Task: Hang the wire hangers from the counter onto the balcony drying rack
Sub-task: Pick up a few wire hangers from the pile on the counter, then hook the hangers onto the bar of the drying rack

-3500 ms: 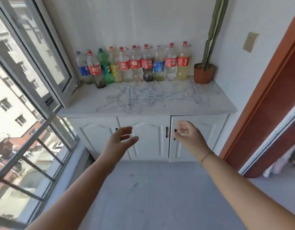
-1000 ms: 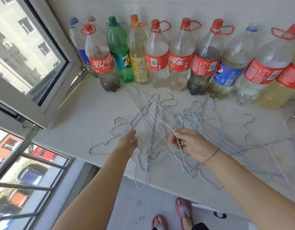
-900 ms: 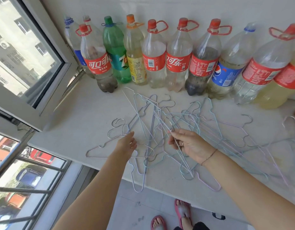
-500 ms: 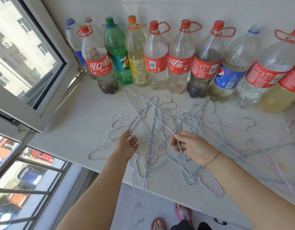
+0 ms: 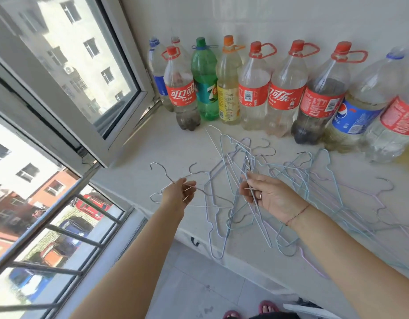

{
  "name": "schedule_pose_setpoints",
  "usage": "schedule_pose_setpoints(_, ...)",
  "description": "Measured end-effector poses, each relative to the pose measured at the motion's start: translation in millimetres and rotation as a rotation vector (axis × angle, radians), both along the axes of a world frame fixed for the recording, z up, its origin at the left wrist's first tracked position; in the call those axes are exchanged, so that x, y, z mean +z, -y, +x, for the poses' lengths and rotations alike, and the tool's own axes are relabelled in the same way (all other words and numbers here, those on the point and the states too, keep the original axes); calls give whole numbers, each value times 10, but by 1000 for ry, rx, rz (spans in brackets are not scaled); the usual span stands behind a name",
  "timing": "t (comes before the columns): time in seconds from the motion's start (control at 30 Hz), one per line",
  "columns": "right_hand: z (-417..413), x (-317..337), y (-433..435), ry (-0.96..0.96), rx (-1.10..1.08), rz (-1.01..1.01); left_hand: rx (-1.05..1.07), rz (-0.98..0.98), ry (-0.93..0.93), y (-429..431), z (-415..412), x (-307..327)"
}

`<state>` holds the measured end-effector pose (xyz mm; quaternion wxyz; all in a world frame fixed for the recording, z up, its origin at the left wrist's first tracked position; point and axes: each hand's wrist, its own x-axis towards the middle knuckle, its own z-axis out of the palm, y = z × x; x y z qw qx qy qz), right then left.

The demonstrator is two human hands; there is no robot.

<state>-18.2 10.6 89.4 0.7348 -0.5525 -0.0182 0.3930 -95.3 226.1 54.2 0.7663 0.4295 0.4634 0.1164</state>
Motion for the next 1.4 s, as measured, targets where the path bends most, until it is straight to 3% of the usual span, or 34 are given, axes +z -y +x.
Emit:
schedule_pose_setpoints(0.33,-316,314,-282,33,218,89,165,196,11,125,-994,548)
schedule_pose_setpoints(0.77,-1476,808,91,65,682,158,514,438,34,1470,-2655,1146)
schedule_pose_setpoints(1.4,-5097,1673,376,-118,1316,277,1085,577,-97,3269,-6428,2174)
